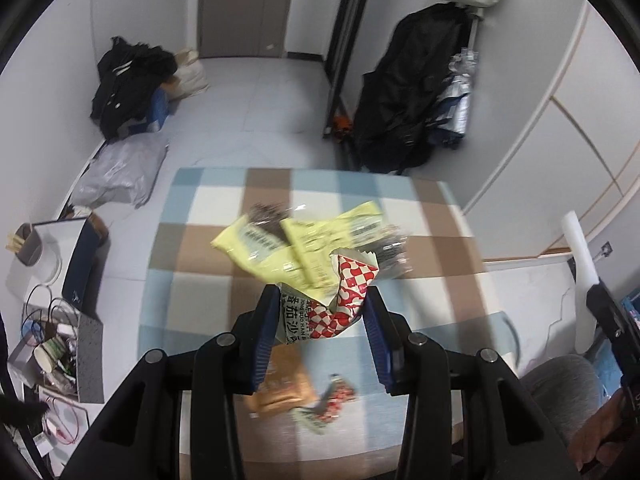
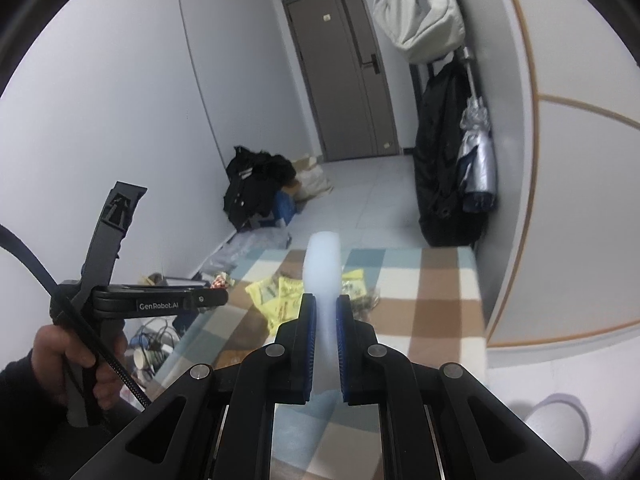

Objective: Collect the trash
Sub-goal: 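Carry the foam strip and red-checked wrapper over to the white bin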

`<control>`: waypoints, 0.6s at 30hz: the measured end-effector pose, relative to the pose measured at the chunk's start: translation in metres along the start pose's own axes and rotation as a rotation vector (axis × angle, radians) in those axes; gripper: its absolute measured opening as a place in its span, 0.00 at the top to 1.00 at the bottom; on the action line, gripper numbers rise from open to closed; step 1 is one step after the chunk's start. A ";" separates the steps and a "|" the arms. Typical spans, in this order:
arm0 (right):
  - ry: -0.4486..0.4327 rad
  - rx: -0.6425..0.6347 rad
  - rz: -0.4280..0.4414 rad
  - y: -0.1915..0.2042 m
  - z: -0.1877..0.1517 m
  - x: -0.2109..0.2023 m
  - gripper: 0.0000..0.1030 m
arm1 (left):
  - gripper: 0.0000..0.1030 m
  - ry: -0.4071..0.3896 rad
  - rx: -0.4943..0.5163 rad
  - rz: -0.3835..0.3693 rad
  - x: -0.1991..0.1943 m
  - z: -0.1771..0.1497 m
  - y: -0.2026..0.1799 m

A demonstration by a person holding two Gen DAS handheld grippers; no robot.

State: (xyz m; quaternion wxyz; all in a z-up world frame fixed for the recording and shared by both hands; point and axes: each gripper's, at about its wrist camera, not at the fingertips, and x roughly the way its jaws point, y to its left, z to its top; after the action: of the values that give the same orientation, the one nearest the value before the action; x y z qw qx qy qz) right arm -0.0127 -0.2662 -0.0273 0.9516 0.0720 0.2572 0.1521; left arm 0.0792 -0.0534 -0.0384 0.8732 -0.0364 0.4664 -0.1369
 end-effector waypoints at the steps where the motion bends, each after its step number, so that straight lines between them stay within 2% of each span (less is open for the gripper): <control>1: -0.014 -0.001 -0.002 -0.002 0.003 -0.005 0.91 | 0.64 -0.008 0.009 -0.010 -0.002 0.002 -0.008; 6: -0.081 -0.004 -0.030 -0.020 0.019 -0.040 0.91 | 0.64 -0.037 0.033 -0.051 -0.013 0.009 -0.037; 13: -0.148 0.019 -0.085 -0.054 0.028 -0.085 0.91 | 0.64 -0.067 0.094 -0.145 -0.026 0.019 -0.094; 18: -0.175 0.031 -0.165 -0.088 0.029 -0.116 0.91 | 0.64 -0.055 0.142 -0.217 -0.023 0.025 -0.141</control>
State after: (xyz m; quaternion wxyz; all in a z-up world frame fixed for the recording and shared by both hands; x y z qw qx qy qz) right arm -0.0707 -0.3887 0.0325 0.9785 0.0785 0.1804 0.0623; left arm 0.0586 -0.1837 0.0208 0.8660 -0.0282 0.4249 -0.2622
